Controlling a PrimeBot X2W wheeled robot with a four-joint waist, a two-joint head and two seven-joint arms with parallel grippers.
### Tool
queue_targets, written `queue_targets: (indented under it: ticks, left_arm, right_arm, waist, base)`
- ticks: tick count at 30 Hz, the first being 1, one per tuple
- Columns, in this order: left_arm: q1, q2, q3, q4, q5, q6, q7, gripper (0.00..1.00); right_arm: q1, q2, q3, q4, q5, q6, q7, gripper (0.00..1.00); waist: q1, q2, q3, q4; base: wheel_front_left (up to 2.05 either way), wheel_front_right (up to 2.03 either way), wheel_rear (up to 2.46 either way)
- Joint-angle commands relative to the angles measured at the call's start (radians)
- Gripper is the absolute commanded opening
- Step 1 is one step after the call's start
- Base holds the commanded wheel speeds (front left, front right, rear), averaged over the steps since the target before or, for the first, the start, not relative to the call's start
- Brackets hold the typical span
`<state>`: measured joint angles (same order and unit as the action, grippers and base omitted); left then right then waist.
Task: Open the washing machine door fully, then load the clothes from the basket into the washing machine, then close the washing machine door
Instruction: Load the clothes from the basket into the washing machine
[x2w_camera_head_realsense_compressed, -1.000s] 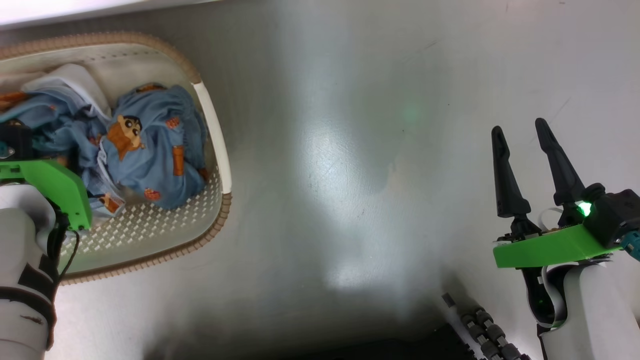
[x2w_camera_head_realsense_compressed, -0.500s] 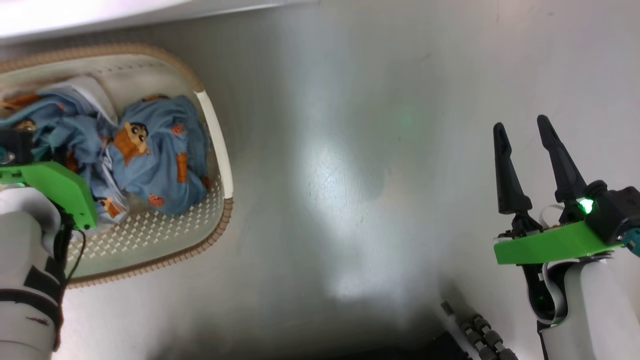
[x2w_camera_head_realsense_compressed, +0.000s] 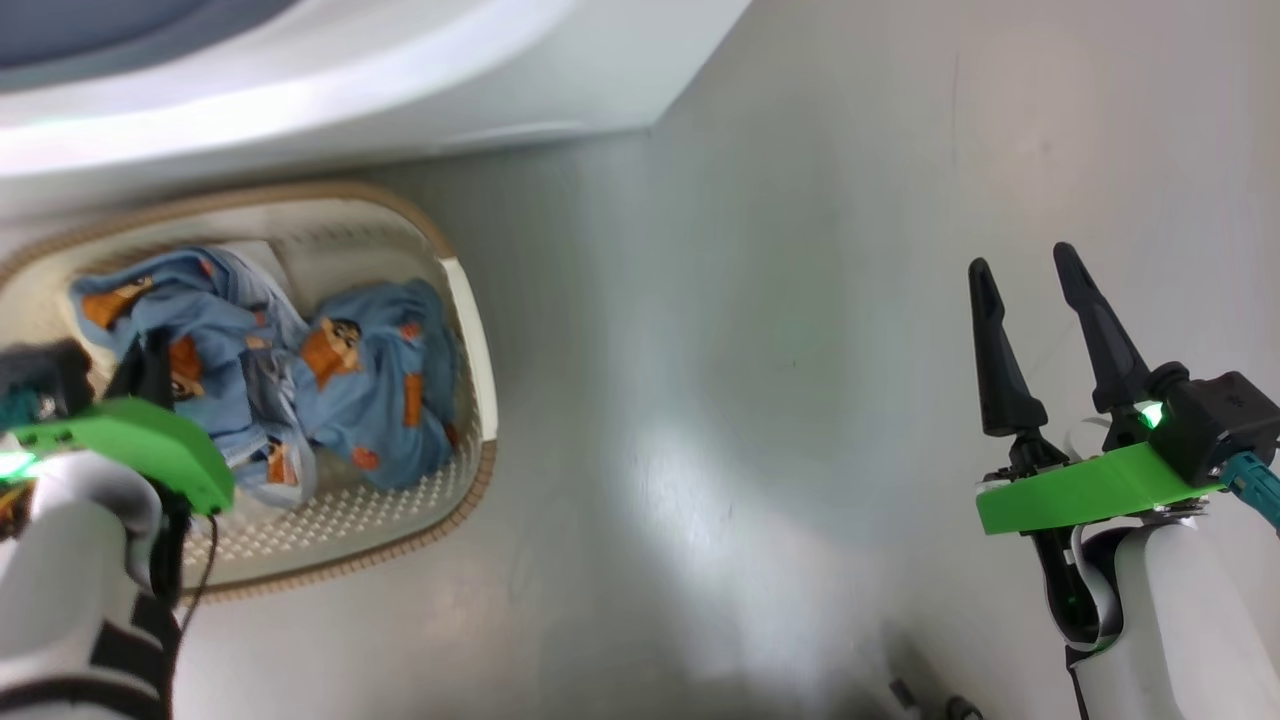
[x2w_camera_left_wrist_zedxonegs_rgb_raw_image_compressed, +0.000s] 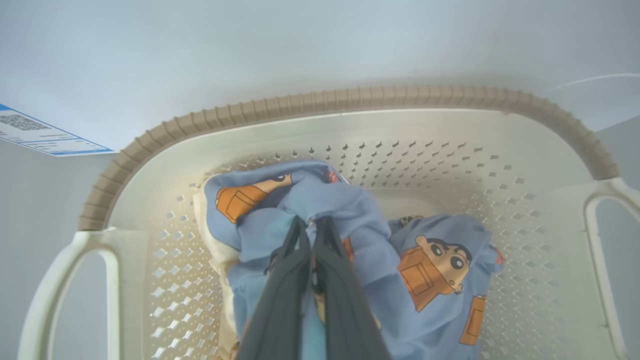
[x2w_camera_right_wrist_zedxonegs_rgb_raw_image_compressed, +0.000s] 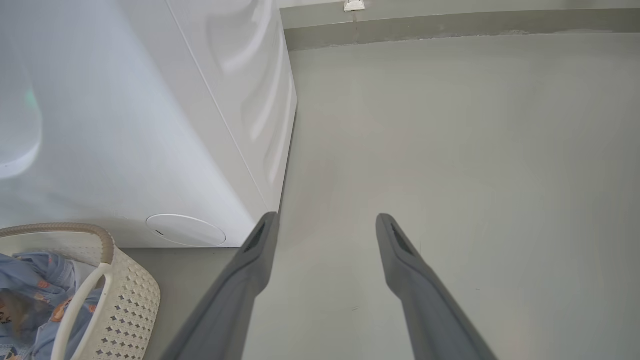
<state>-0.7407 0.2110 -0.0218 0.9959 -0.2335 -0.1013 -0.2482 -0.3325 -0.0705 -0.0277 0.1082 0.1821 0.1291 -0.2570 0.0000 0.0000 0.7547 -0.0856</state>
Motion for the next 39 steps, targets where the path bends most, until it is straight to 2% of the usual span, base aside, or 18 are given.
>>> queue_targets:
  ticks: [1,8,14,24,39]
  left_arm:
    - [0.067,0.035,0.031,-0.037,-0.010,0.005,-0.013,0.00]
    - [0.256,-0.019,0.098,-0.288,-0.015,0.022,-0.013,0.00]
    - [0.352,-0.073,0.140,-0.448,0.005,0.030,-0.013,0.00]
    - [0.475,-0.123,0.208,-0.625,0.034,0.018,-0.013,0.00]
    - [0.602,-0.151,0.245,-0.856,0.071,-0.002,-0.014,0.00]
  right_arm:
    - [0.036,-0.007,0.025,-0.013,0.009,0.002,-0.005,1.00]
    - [0.057,-0.025,0.033,0.016,0.023,0.002,-0.005,1.00]
    - [0.068,-0.040,0.035,0.041,0.028,0.002,-0.005,1.00]
    - [0.097,-0.046,0.048,0.081,0.032,0.002,-0.005,1.00]
    - [0.164,-0.047,0.050,0.103,0.041,0.002,-0.005,1.00]
  waist:
    - [0.0000,0.0000,-0.077,0.018]
    - [0.0000,0.0000,-0.195,0.036]
    - [0.0000,0.0000,-0.265,0.059]
    - [0.0000,0.0000,-0.402,0.072]
    - [0.0000,0.0000,-0.567,0.076]
  base:
    - [0.00,0.00,0.00]
    - [0.00,0.00,0.00]
    - [0.00,0.00,0.00]
    - [0.00,0.00,0.00]
    - [0.00,0.00,0.00]
